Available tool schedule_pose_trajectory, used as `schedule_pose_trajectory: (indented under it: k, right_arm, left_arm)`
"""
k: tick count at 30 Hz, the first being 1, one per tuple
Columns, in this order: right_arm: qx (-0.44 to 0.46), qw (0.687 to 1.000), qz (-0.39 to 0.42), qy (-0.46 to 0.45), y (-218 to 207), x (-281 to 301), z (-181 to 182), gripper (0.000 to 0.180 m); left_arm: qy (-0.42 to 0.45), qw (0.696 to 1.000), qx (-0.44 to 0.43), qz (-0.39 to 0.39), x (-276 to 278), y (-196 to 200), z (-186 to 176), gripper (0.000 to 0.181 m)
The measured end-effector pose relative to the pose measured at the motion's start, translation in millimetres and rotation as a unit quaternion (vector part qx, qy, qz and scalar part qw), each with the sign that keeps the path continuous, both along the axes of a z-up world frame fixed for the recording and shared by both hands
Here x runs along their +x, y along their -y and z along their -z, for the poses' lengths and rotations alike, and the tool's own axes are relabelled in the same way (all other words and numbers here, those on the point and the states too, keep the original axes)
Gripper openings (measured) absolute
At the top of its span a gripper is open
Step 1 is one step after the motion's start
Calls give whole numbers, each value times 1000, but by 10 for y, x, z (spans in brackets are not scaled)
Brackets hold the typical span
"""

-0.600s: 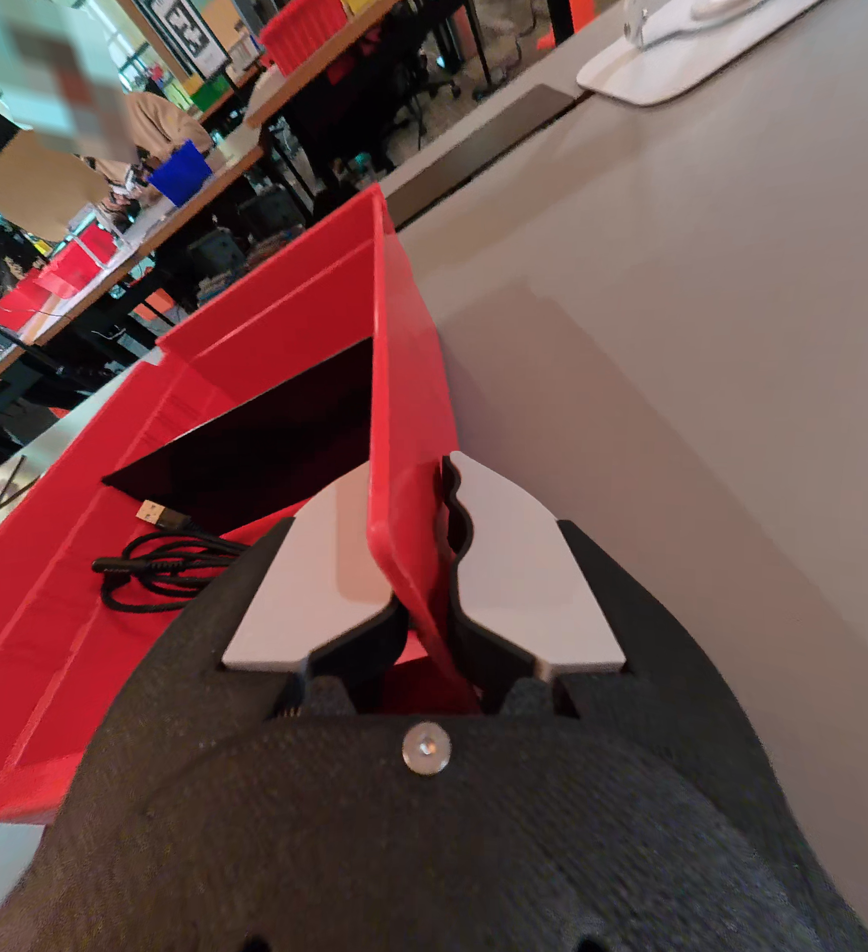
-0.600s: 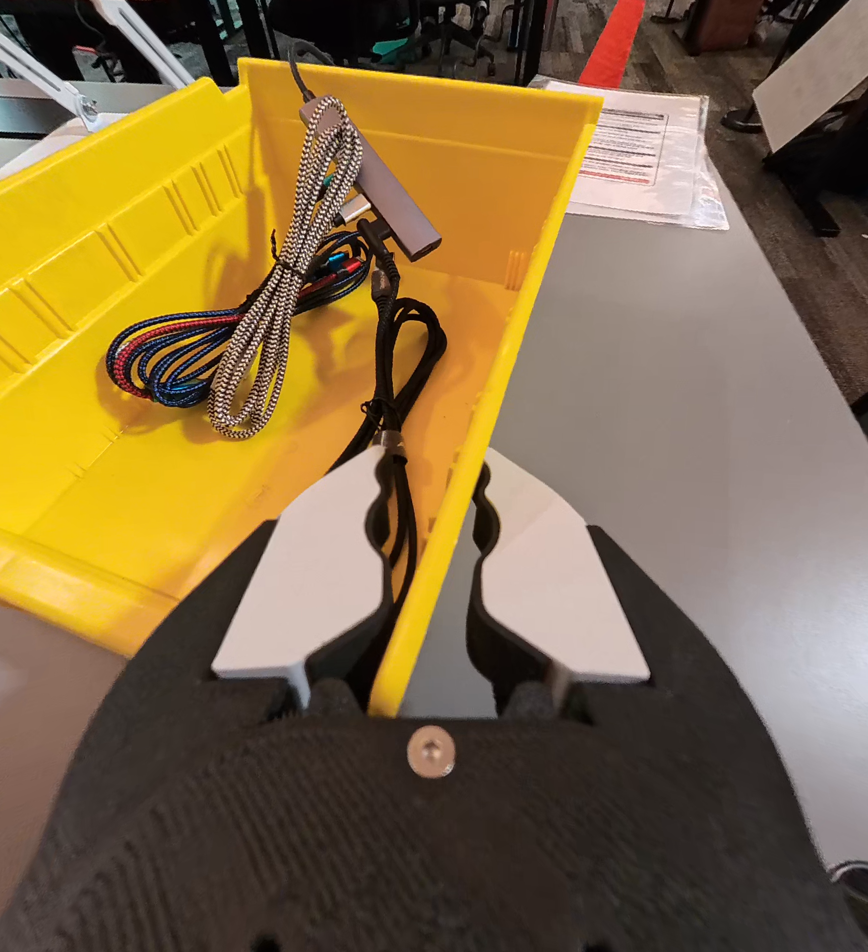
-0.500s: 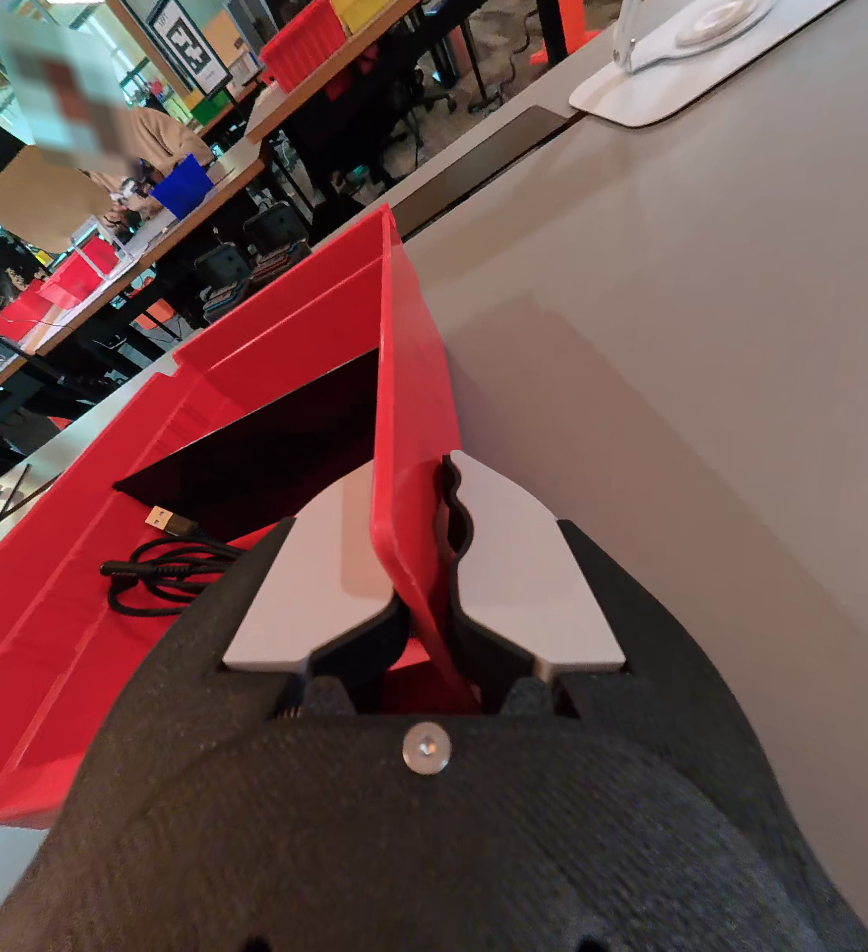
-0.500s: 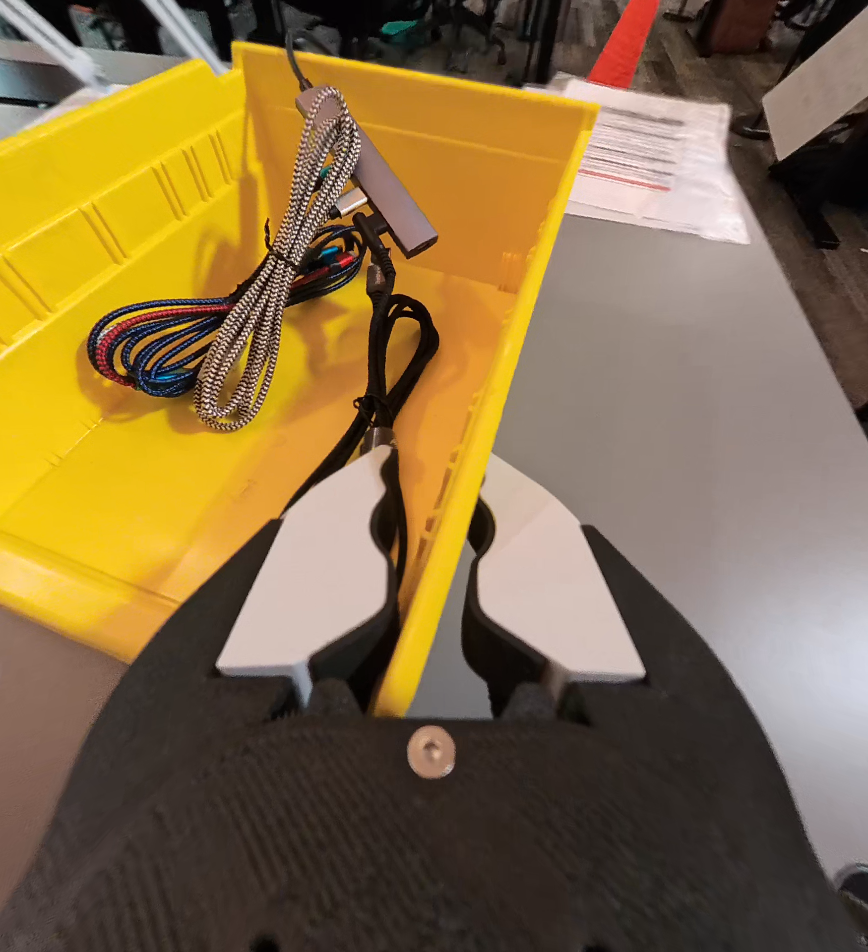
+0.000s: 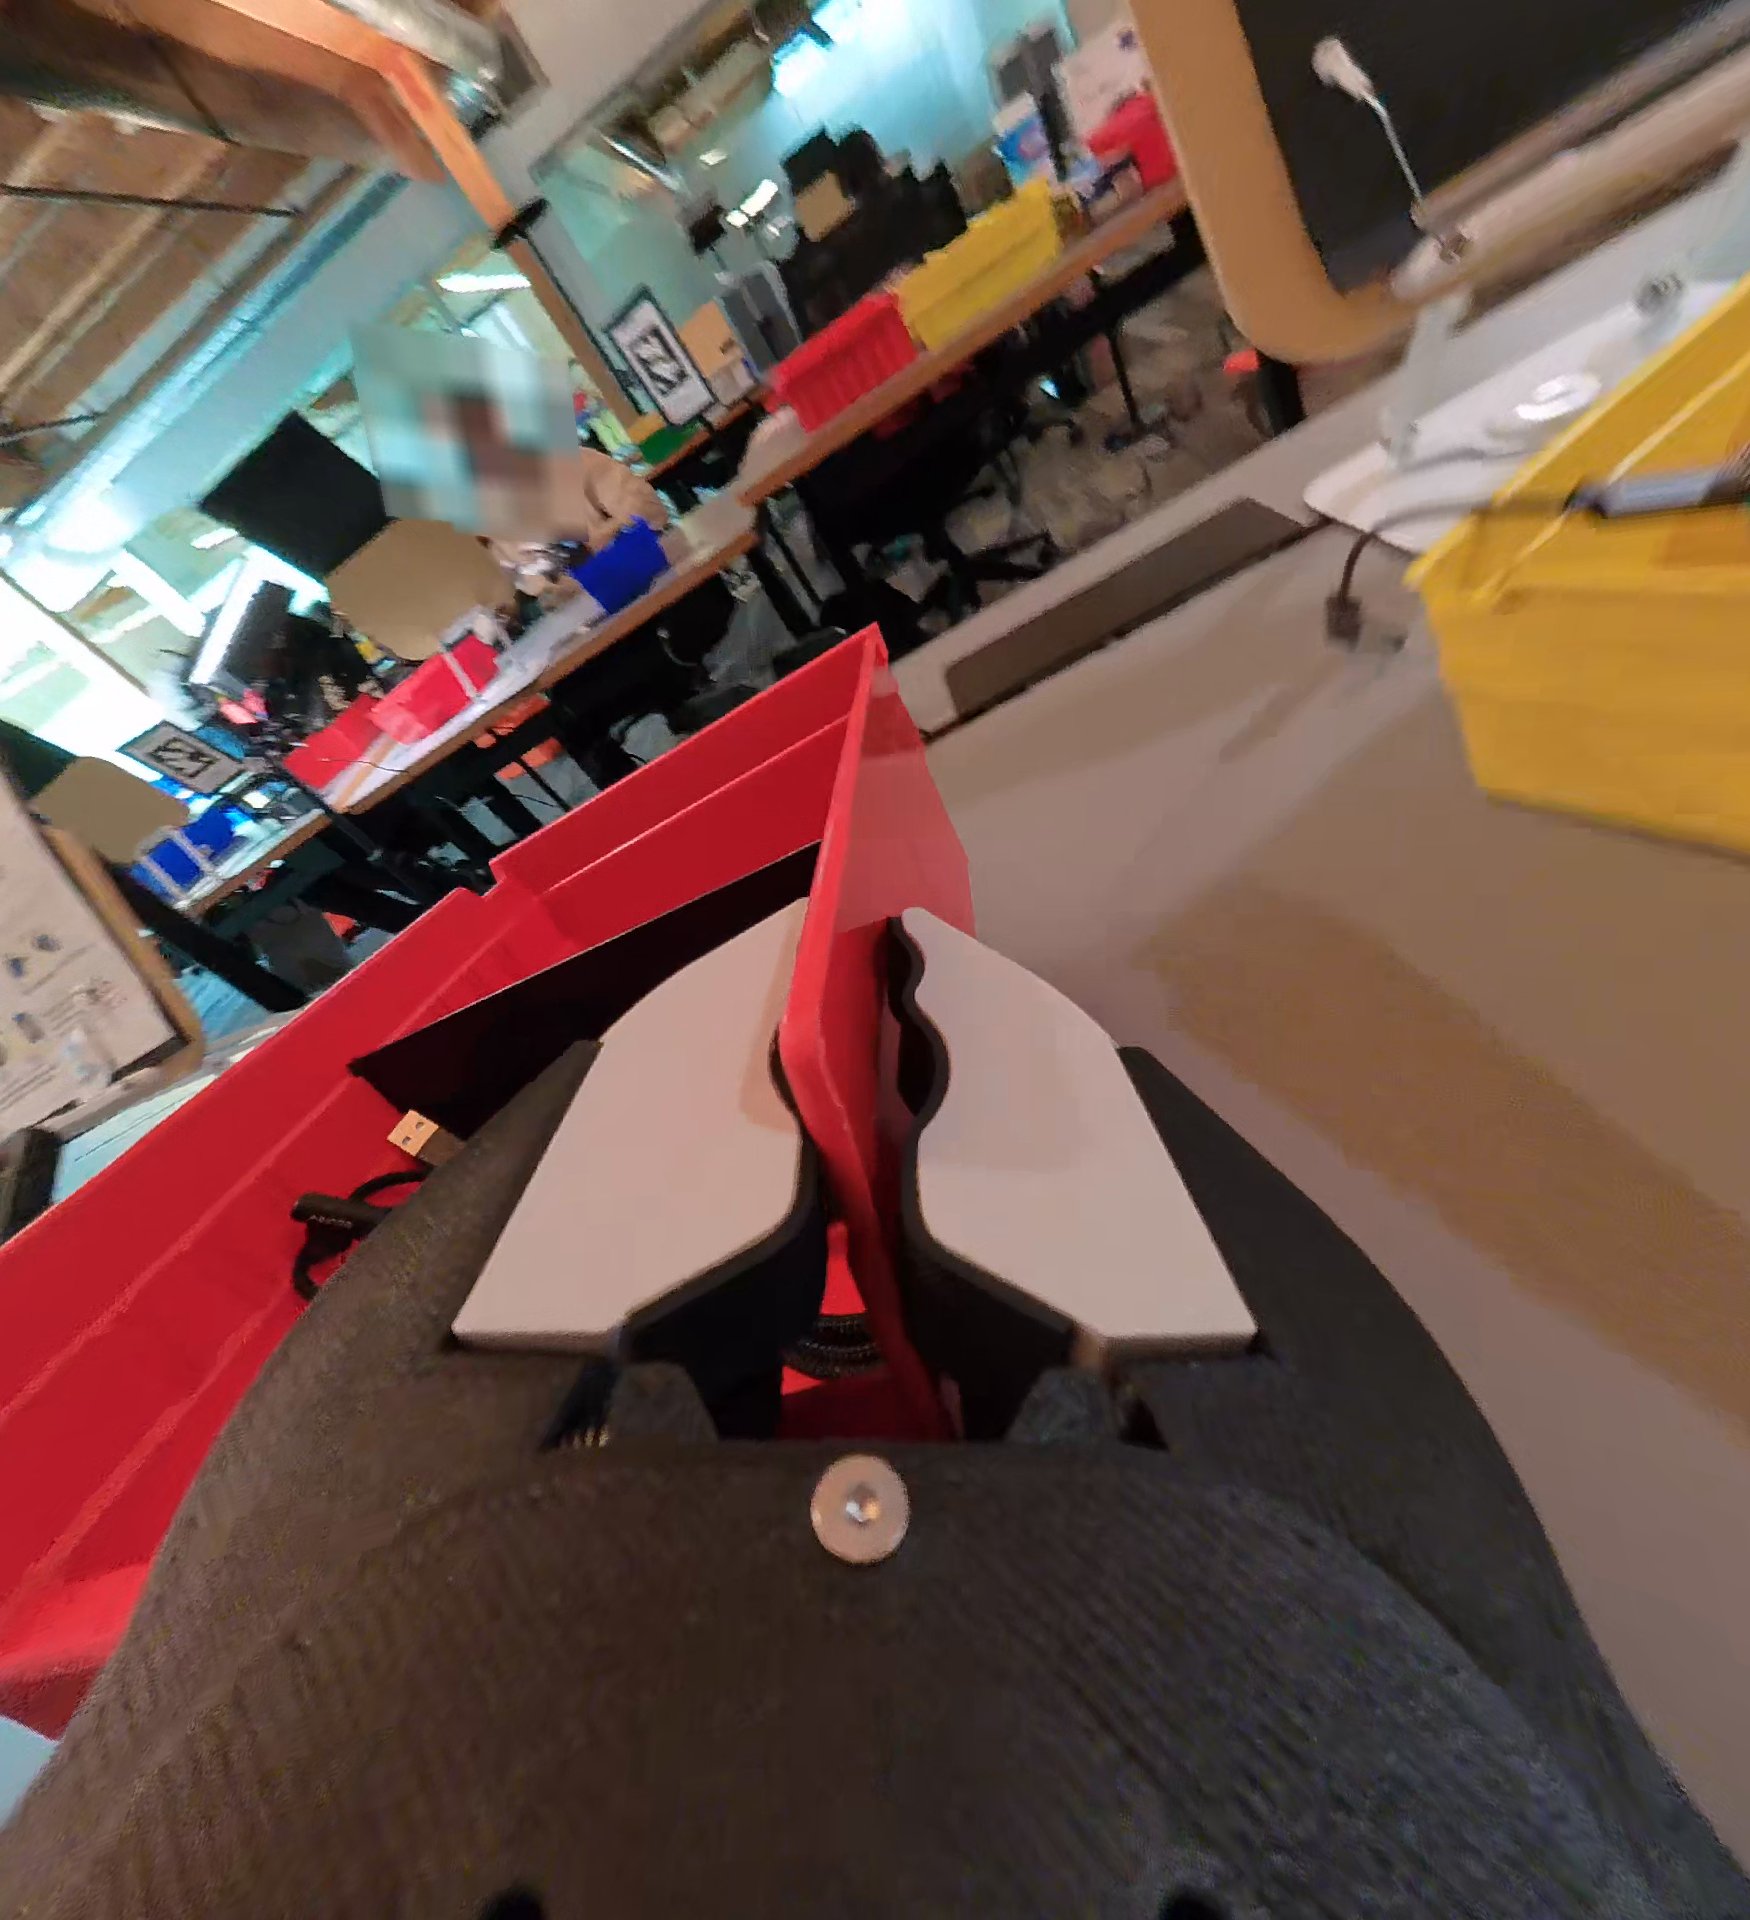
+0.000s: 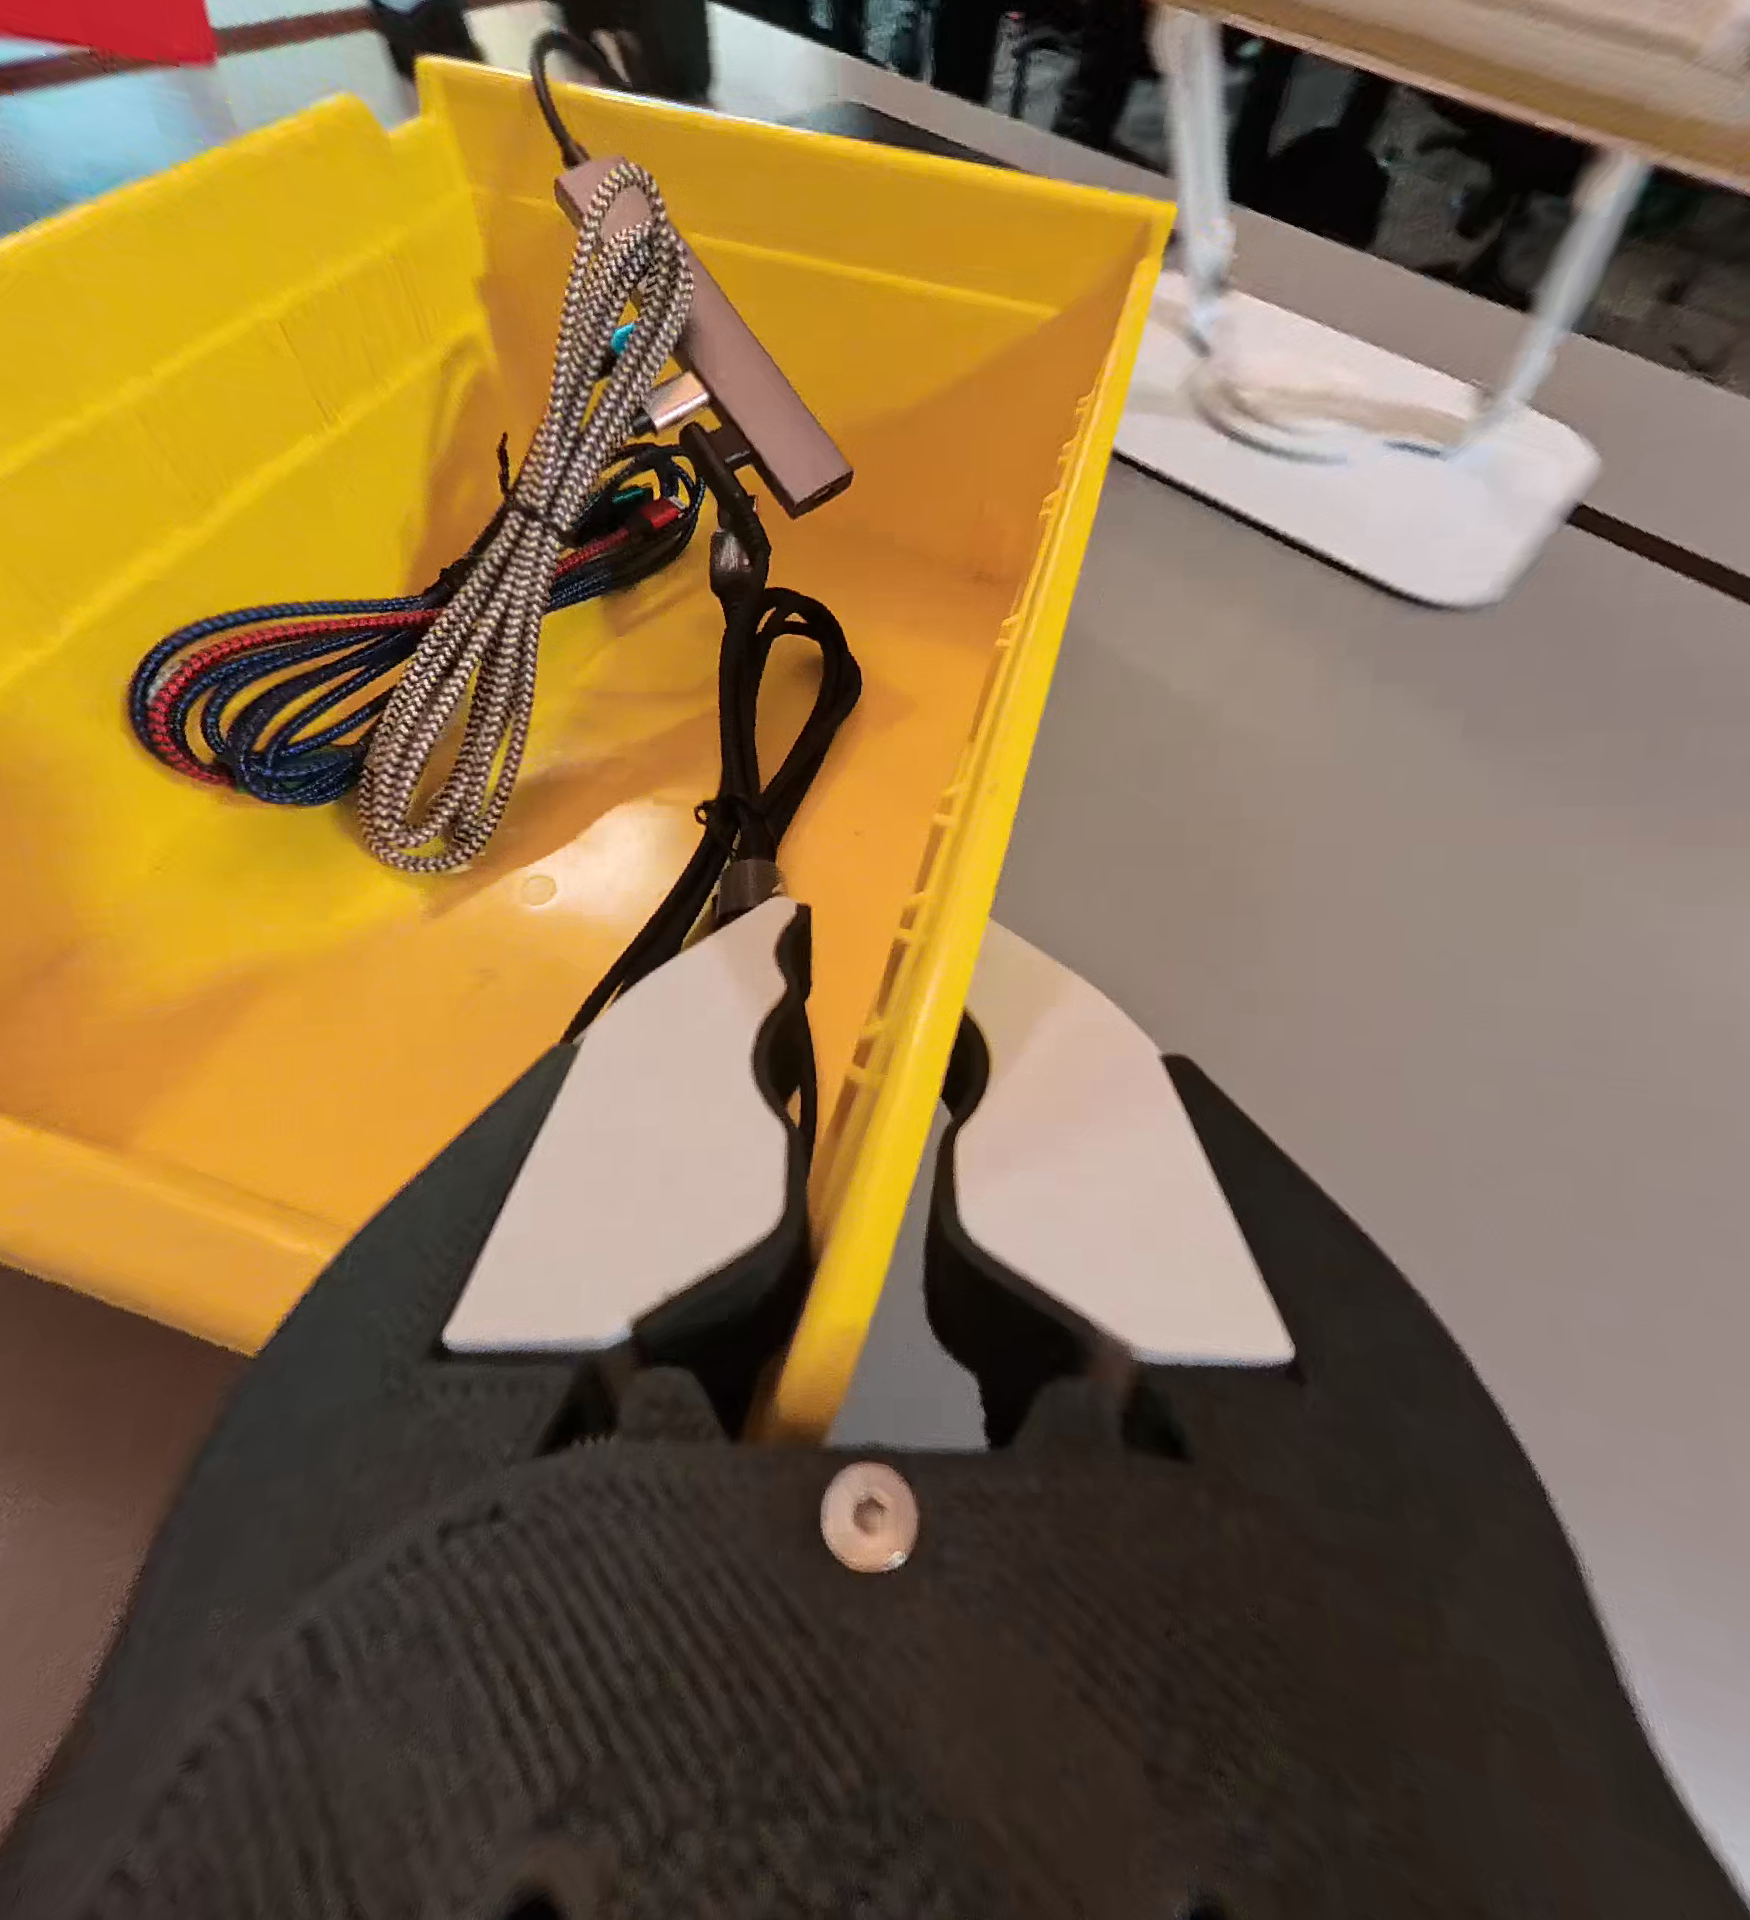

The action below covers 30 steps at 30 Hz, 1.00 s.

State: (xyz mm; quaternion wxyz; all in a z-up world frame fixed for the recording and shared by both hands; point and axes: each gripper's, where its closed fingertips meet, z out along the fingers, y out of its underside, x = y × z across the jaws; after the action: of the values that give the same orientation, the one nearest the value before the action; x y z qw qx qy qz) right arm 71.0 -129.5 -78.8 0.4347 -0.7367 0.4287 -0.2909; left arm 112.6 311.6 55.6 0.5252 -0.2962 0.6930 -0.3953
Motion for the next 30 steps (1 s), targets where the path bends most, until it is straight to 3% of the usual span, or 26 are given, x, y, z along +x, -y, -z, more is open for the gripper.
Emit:
schedule_pose_trajectory:
  k: [6, 11, 15, 18, 23, 28, 30]
  right_arm:
    - [43, 999, -27, -1, -1311, 587, 15, 28]
    - [123, 992, -40, -7, -2667, 1066, -76, 43]
    - [125, 991, 16, -35, -3416, 1380, -9, 54]
    - [125, 992, -4, -29, -3789, 1331, -74, 49]
    - [134, 989, -55, -25, -4104, 1122, -140, 67]
    - [179, 984, -15, -18, -4182, 1146, -184, 64]
    - [218, 976, -7, -25, -4302, 1216, -253, 73]
  left_arm:
    - [72, 995, -12, -64, -316, -460, -554, 5]
    - [131, 986, -38, -92, -678, -635, -1029, 5]
    - [161, 982, -45, -85, -858, -623, -1205, 6]
    - [165, 982, -48, -80, -878, -626, -1209, 5]
    - [145, 985, -59, -80, -791, -677, -1095, 6]
    - [136, 986, -70, -70, -755, -668, -1050, 6]
    - [137, 986, -70, -64, -770, -630, -1066, 6]
